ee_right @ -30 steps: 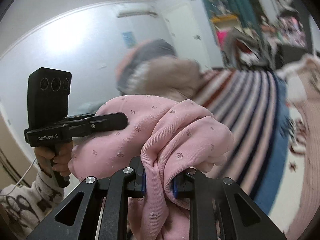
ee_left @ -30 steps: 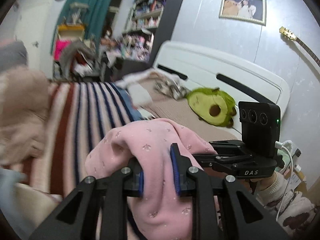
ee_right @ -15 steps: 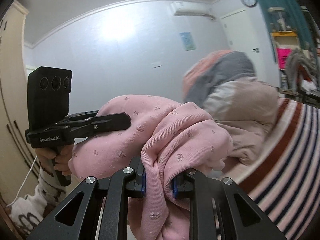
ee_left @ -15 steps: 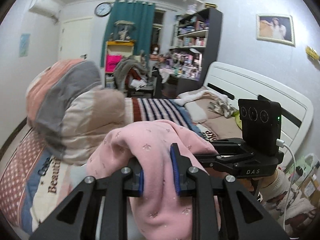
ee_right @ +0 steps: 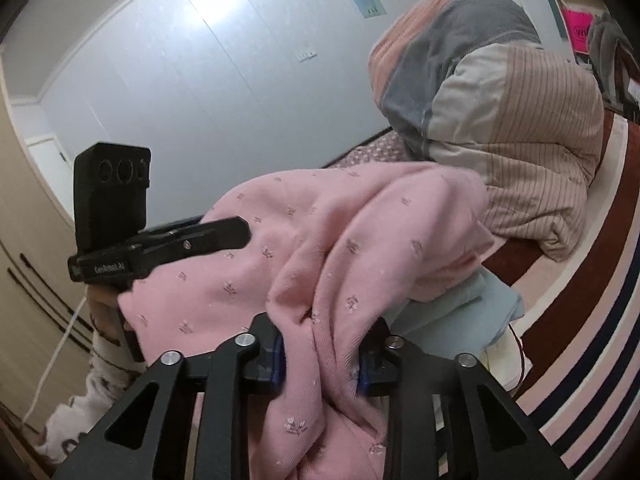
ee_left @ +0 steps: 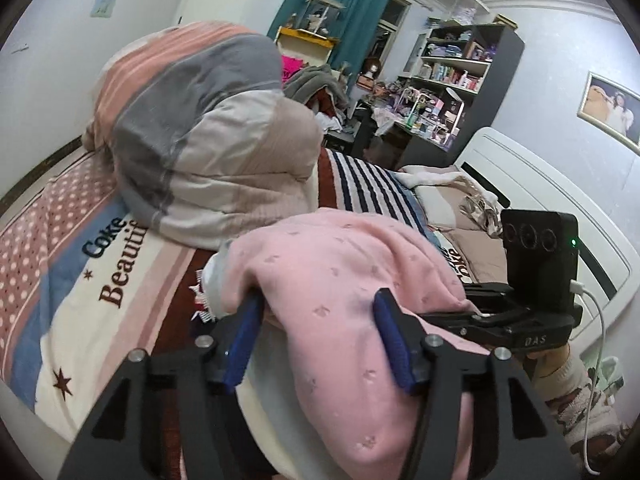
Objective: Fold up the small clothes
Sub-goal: 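Carry the pink shirt with both grippers onto the pile of folded clothes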
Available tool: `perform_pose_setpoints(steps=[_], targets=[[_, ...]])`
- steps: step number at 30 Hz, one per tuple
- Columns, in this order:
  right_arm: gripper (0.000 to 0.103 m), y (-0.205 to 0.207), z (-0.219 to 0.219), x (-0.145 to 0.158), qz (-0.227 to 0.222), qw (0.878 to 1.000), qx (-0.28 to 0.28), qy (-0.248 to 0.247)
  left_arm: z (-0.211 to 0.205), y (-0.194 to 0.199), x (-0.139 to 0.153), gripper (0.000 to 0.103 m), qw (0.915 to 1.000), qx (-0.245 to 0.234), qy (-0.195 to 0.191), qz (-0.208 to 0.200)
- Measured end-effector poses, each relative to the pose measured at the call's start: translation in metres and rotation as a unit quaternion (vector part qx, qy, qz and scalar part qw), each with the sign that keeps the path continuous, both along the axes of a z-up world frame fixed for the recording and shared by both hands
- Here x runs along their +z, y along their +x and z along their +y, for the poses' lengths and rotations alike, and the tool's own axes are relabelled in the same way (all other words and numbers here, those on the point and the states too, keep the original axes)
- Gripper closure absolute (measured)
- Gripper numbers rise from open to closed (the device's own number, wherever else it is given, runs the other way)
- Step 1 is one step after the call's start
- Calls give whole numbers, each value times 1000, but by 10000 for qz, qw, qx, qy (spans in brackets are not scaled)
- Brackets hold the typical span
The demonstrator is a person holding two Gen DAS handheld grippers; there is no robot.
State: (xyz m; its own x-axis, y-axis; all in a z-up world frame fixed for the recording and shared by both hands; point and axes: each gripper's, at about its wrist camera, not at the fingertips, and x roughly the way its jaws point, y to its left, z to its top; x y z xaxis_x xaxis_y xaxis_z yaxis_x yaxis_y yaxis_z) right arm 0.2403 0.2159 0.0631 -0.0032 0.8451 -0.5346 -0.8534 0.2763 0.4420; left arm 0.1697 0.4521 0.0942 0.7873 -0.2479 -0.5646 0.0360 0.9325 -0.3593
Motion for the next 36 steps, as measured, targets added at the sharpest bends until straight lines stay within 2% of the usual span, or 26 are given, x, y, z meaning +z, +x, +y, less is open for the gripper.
perform_pose_setpoints(steps=[4,8,10,16,25,28,30,34,36], targets=[[70,-2,2,3,6,10000,-42,-12,1,-1,-1,44,10000,11,22,-50],[61,-3,-1,8,-85,9998,-148,-56,-4,-3,5,36,9996,38,246,-151],[48,-8,-6,12,-149,9997,-191,-67,-7,-5,8,34,9994,32,290,-194],[40,-15,-24,27,-433,9982,-395,-100,-15,-9,20,28,9983,118,448,-339],[38,-15,-34,25,-390,9978,-492,-195,-21,-15,21,26,9984,59,427,-359],[45,-20,-23,23,-395,9985,-320,-218,-23,-17,22,26,9984,11,385,-402],[46,-24,-15,21,-390,9987,-221,-239,-25,-18,24,26,9979,6,469,-445],[47,-32,7,21,-544,9981,-45,-270,-27,-15,13,26,9947,182,980,-247],[47,-35,19,19,-596,9977,36,-321,-19,-15,6,26,9954,240,904,-194]])
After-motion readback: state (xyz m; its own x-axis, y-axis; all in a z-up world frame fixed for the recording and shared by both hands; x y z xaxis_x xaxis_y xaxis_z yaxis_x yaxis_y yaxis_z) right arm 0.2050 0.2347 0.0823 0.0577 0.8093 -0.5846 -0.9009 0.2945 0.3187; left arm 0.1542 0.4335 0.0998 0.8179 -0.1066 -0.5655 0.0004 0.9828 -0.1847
